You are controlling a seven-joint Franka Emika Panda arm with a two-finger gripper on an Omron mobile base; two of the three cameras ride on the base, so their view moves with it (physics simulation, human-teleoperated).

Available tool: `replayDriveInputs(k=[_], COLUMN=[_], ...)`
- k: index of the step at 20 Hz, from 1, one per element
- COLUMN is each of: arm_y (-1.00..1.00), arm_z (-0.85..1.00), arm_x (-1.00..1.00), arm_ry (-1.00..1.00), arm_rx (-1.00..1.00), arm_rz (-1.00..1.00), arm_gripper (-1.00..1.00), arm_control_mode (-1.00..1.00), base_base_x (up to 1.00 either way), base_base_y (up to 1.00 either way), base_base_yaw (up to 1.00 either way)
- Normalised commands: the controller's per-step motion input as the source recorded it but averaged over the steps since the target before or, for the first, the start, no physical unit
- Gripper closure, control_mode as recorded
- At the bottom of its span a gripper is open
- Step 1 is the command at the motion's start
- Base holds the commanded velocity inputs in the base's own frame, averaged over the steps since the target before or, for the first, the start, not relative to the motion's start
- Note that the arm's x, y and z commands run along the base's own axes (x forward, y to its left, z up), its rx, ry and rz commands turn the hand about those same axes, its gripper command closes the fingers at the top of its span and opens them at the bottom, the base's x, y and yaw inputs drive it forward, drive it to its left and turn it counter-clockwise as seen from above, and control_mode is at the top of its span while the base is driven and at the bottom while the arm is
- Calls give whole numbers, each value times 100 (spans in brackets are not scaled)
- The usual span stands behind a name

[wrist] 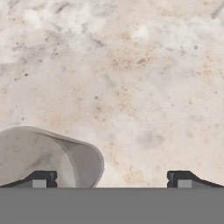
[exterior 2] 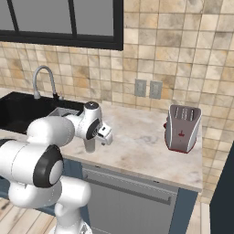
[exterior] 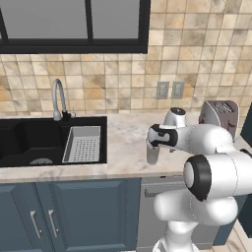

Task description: Move the glass cup from next to the sink to the open cabinet. Then, move the bowl with the eggplant to the fridge to clear the area for faucet cleaning.

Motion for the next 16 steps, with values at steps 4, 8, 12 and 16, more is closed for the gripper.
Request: replayDriveInputs(k=[4,8,12,16], arm_y=[0,0,0,0], arm_z=[-24,-15,-6,-8], arm_x=[0,2,13,9], arm_ry=[1,0,0,1], arm_rx=[0,0,0,0], arm_rz=[0,0,0,0], arm_gripper=[-100,-100,-100,-100], arm_control_mode=[-100,-100,-100,-100], base_base_x=[0,0,0,0], base_base_y=[0,0,0,0], base_base_yaw=[0,0,0,0])
